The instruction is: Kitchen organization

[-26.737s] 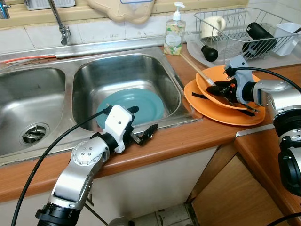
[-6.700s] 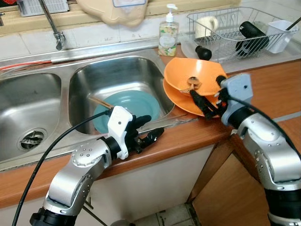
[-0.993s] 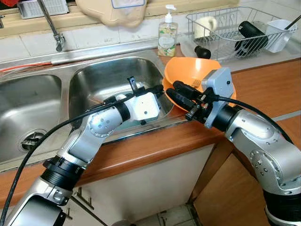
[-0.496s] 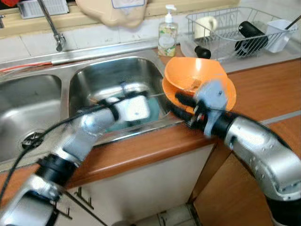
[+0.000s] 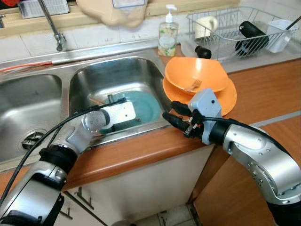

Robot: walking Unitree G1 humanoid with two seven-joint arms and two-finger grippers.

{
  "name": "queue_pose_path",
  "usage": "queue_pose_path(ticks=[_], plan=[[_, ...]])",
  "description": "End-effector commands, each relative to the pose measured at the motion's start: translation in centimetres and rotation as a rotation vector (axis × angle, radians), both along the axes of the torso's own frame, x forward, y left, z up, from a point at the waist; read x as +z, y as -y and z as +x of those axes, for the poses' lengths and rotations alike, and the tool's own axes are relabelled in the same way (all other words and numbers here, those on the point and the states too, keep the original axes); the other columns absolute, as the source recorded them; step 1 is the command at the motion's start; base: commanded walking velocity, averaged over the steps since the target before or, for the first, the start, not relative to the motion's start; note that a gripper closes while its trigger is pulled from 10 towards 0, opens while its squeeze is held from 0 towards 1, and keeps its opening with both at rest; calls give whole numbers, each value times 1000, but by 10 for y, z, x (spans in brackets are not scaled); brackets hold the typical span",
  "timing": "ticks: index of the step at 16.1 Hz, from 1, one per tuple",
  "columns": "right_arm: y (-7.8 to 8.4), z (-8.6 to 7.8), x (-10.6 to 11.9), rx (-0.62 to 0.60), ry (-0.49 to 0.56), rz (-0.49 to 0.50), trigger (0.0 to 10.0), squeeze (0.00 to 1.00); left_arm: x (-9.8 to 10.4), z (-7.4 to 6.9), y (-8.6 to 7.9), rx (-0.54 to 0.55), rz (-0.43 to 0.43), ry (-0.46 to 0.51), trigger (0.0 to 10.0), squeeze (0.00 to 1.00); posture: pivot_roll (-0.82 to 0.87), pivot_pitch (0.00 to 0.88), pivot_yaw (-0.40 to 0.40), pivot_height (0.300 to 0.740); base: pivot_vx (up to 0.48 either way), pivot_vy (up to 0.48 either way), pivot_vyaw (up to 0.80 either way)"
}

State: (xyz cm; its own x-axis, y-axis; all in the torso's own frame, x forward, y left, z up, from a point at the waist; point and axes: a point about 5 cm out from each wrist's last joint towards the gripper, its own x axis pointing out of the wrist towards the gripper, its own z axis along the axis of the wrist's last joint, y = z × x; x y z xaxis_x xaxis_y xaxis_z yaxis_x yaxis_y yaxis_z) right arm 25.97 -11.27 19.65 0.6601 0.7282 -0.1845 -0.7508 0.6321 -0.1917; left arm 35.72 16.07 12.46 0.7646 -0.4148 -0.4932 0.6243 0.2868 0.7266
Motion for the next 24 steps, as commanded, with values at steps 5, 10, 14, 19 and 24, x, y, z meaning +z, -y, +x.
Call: queue_pose_path(ticks=[5, 10, 14, 19, 24], plan=[[-1, -3, 0, -12, 14, -11, 10000, 0, -1, 5, -3, 13, -2, -24, 10000, 1000, -30, 0, 87, 740, 0, 0, 0], [7, 0, -2, -129, 27, 114, 10000, 1000, 1, -1, -6, 76, -223, 41, 10000, 0, -23, 0, 75, 740, 0, 0, 0], [14, 1, -6, -201, 33, 124, 10000, 1000, 5, -6, -11, 91, -283, 102, 10000, 0, -18, 0, 69, 740, 0, 0, 0], [23, -6, -2, -271, 94, 187, 10000, 1000, 21, -29, 2, 50, -592, 125, 10000, 0, -28, 0, 76, 740, 0, 0, 0], [37, -10, 10, -358, 225, 310, 10000, 1000, 22, -72, 9, 57, -822, 84, 10000, 0, -12, 0, 69, 740, 0, 0, 0]])
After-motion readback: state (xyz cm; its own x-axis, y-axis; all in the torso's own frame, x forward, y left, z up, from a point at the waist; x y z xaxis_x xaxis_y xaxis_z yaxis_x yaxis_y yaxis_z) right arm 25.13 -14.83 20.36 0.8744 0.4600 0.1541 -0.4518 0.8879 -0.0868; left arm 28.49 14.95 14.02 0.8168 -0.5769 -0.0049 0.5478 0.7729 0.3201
